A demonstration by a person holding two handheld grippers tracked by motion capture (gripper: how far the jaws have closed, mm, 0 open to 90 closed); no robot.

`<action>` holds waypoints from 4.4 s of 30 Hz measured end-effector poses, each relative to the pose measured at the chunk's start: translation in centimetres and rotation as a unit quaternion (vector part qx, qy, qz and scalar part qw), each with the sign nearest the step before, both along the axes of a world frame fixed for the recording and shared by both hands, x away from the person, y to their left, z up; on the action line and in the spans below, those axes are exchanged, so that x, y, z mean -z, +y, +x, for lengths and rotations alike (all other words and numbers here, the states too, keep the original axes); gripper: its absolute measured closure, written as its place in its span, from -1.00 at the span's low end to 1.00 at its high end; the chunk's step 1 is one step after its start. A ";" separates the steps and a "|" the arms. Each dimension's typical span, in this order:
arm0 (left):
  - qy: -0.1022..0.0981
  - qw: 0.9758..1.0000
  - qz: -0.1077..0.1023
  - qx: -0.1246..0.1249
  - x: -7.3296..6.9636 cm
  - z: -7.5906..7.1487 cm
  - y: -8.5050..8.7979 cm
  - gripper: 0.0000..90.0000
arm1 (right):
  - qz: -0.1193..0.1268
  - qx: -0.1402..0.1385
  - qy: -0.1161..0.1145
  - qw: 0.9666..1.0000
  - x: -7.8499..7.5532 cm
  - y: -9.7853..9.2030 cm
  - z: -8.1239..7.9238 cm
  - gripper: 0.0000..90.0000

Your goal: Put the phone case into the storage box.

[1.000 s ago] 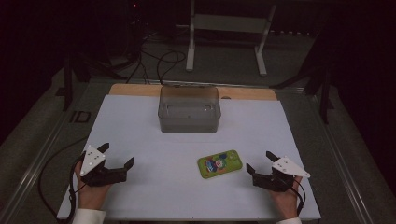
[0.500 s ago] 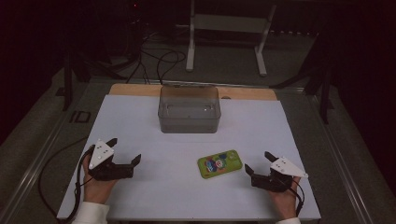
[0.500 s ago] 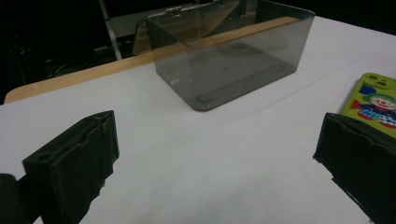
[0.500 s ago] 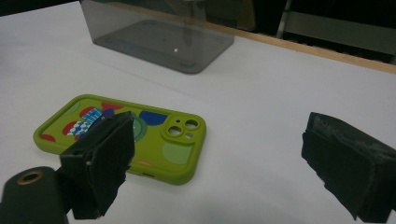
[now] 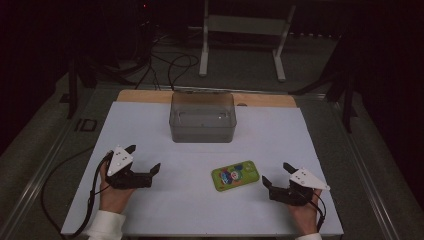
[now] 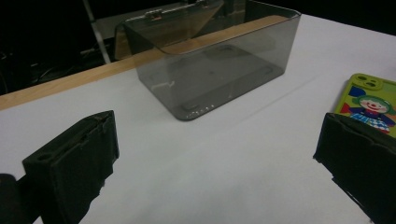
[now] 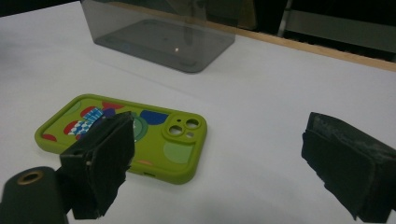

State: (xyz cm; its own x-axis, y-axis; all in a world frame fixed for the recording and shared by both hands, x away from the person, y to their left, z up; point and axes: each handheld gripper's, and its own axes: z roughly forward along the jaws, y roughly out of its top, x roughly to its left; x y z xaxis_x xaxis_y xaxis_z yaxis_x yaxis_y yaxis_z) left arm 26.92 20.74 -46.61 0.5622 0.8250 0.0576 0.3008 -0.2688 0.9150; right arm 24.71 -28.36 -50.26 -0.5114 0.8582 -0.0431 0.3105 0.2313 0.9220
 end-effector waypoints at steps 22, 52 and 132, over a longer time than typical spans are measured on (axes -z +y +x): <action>0.009 0.999 0.015 0.035 0.0 1.4 -3.2 -1.00 | -0.001 -0.003 0.005 1.000 0.1 0.0 0.1 -0.78; 0.039 0.995 0.033 0.085 0.5 3.5 -8.6 -1.00 | -0.003 -0.003 0.009 1.000 0.2 0.1 0.3 -0.78; 0.179 0.939 0.174 0.237 4.7 6.2 -22.1 -0.92 | -0.003 -0.003 0.011 1.000 0.2 -0.3 0.3 -0.78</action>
State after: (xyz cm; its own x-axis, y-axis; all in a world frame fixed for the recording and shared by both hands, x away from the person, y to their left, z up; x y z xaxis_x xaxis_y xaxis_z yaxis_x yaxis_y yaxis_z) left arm 33.14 -1.34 -51.30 0.8963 0.4432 0.0139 0.3435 -0.7138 0.6103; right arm 25.05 -28.66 -50.42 -0.5171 0.8552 -0.0363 0.3294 0.2380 0.9137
